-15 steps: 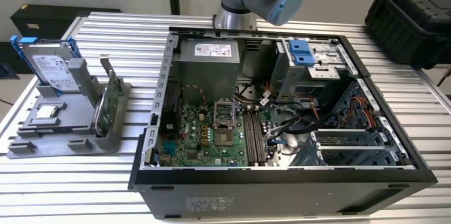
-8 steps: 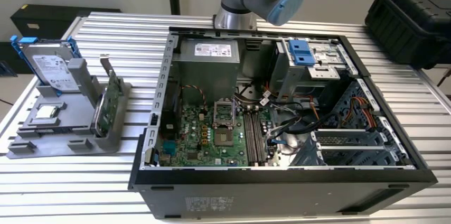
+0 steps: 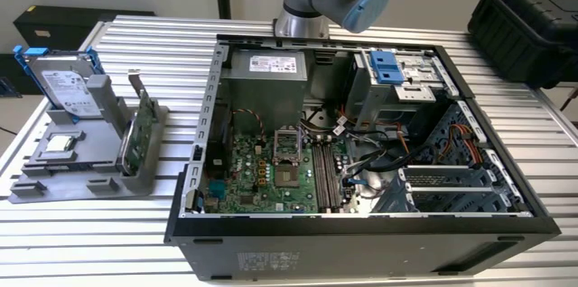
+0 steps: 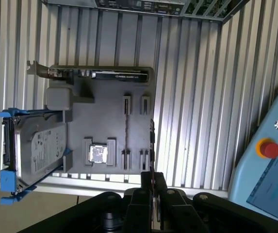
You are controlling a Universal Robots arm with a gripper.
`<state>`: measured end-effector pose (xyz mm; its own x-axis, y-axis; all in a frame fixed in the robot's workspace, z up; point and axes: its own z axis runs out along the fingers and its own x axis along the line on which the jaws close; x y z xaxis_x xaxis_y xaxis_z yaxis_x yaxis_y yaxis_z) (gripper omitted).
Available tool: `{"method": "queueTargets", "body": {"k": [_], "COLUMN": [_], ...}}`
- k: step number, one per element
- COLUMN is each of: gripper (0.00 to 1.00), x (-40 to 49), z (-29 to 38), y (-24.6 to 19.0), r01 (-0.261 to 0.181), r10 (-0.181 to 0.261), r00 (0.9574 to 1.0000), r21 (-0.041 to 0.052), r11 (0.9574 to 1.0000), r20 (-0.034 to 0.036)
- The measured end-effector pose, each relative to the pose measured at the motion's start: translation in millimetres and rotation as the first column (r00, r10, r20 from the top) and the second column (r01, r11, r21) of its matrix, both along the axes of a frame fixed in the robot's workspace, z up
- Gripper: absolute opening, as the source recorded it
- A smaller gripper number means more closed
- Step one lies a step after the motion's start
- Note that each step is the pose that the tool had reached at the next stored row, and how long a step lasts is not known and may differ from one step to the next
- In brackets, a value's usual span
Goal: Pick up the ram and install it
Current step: 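Pick up the ram and move it above insertion slot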
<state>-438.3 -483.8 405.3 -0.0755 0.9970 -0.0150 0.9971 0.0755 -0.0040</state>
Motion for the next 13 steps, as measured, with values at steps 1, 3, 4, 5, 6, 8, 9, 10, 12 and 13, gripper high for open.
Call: {"method": "queueTargets", "body": {"k": [1, 3, 4, 5, 6, 8, 9, 10, 12, 13], "gripper": [0.00, 0.00, 0.00, 0.00, 0.00, 0.00, 0.00, 0.00, 0.00, 0.00], "x": [0.0, 0.0, 0.0, 0.0, 0.0, 0.0, 0.2, 0.6, 1.6, 2.3], "z": [0.0, 0.0, 0.0, 0.1, 0.0, 0.0, -0.1, 0.0, 0.0, 0.0], "y": [0.0, 0.0, 0.0, 0.0, 0.0, 0.0, 0.0, 0.0, 0.0, 0.0], "r01": [0.000, 0.000, 0.000, 0.000, 0.000, 0.000, 0.000, 0.000, 0.000, 0.000], "r10": [0.000, 0.000, 0.000, 0.000, 0.000, 0.000, 0.000, 0.000, 0.000, 0.000], "r00": [1.0000, 1.0000, 1.0000, 1.0000, 1.0000, 1.0000, 1.0000, 1.0000, 1.0000, 1.0000], "r21": [0.0000, 0.0000, -0.0001, -0.0001, -0.0001, -0.0001, 0.0000, -0.0001, -0.0001, -0.0001], "r11": [1.0000, 1.0000, 1.0000, 1.0000, 1.0000, 1.0000, 1.0000, 1.0000, 1.0000, 1.0000], "r20": [0.0006, 0.0021, 0.0029, 0.0036, 0.0044, 0.0045, 0.0045, 0.0045, 0.0045, 0.0044]}}
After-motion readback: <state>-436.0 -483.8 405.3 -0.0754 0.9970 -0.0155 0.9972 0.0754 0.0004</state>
